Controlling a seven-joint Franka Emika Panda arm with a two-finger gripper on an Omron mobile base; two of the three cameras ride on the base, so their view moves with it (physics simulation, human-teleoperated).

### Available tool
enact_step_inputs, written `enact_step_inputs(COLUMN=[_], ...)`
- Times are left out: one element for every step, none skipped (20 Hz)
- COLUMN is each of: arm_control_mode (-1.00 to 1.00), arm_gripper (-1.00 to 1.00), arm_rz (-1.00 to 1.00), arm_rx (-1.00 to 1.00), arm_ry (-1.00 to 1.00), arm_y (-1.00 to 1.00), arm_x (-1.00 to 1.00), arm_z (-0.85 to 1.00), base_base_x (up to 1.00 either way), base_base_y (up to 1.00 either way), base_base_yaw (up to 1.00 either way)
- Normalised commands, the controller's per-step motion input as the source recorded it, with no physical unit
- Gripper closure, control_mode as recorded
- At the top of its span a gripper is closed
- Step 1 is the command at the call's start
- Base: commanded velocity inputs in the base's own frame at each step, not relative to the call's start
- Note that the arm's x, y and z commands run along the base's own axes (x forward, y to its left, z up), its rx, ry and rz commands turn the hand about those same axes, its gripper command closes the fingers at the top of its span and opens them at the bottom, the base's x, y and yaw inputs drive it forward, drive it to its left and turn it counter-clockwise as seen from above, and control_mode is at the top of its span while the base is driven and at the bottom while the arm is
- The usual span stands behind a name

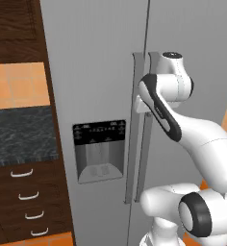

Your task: Take the strawberry from the fridge and place it on top of the pancake, located on the dining counter.

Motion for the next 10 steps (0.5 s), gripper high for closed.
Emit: enact_step_inputs(arm_control_mode=[-1.0,-1.0,-1.0,-1.0,-1.0,1.0,1.0,1.0,1.0,1.0], arm_gripper=[-1.0,-1.0,-1.0,-1.0,-1.0,-1.0,-1.0,-1.0,-1.0,-1.0], arm_rz=[0.0,0.0,0.0,0.0,0.0,0.0,0.0,0.0,0.0,0.0], arm_rx=[0.03,0.0,0.0,0.0,0.0,0.0,0.0,0.0,0.0,0.0], arm_ry=[-0.08,0.0,0.0,0.0,0.0,0.0,0.0,0.0,0.0,0.0], arm_y=[-0.12,0.0,0.0,0.0,0.0,0.0,0.0,0.0,0.0,0.0], arm_x=[-0.34,0.0,0.0,0.0,-0.18,0.0,0.0,0.0,0.0,0.0], arm_z=[0.0,0.0,0.0,0.0,0.0,0.0,0.0,0.0,0.0,0.0], base_base_x=[0.0,0.0,0.0,0.0,0.0,-0.68,-1.0,-1.0,-1.0,-1.0], base_base_y=[0.0,0.0,0.0,0.0,0.0,-0.15,-0.07,-0.31,-0.19,0.0], base_base_yaw=[0.0,0.0,0.0,0.0,0.0,0.0,-0.01,0.0,0.0,-0.02])
